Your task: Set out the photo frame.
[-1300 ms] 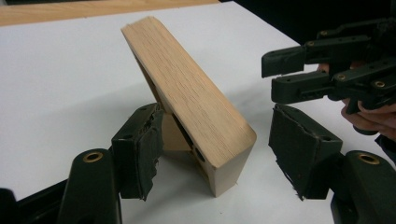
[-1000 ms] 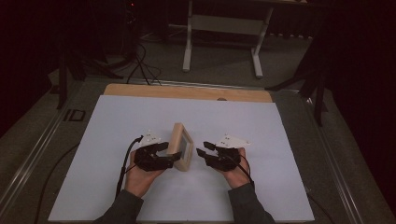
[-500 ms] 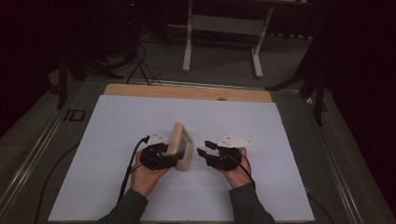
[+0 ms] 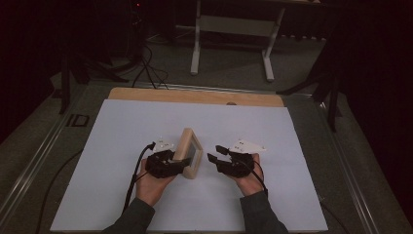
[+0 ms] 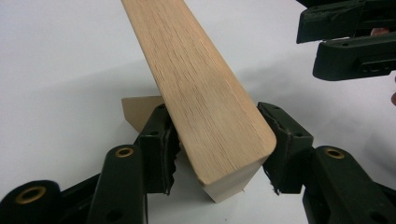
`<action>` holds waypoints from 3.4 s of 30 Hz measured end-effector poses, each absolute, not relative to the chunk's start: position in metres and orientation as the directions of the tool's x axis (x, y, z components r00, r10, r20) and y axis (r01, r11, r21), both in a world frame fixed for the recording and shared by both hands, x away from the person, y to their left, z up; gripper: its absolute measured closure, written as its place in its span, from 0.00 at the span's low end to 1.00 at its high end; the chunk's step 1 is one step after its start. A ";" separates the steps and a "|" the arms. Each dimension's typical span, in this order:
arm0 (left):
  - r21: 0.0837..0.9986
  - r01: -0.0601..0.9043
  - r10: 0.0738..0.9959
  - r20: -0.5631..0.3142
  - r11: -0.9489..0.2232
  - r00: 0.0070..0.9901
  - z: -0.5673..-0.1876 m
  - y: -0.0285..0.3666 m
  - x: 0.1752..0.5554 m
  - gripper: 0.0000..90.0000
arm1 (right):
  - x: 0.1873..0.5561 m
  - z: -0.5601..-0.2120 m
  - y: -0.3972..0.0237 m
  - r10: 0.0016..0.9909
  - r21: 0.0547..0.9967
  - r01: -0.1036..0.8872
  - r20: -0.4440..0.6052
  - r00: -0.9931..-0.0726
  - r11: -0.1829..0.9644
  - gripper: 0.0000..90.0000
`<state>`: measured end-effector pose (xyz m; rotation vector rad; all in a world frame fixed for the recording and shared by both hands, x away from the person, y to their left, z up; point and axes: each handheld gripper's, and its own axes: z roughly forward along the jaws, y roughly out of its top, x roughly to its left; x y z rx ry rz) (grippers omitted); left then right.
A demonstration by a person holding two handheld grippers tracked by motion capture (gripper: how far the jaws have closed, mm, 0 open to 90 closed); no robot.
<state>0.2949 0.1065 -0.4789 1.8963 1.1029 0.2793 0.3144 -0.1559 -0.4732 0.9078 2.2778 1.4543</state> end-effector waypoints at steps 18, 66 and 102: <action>0.798 0.567 0.786 -0.210 -0.206 0.581 -0.477 0.105 0.291 0.67 | 0.315 -0.469 -0.161 0.653 0.897 0.348 0.093 -0.751 0.273 0.58; 0.851 0.378 0.727 0.008 -0.366 0.686 -0.482 0.087 0.265 0.68 | 0.306 -0.450 -0.168 0.670 0.934 0.271 0.049 -0.741 0.231 0.94; 0.856 0.245 0.611 0.100 -0.455 0.786 -0.485 0.073 0.243 0.68 | 0.306 -0.455 -0.161 0.679 0.931 0.268 0.031 -0.733 0.248 1.00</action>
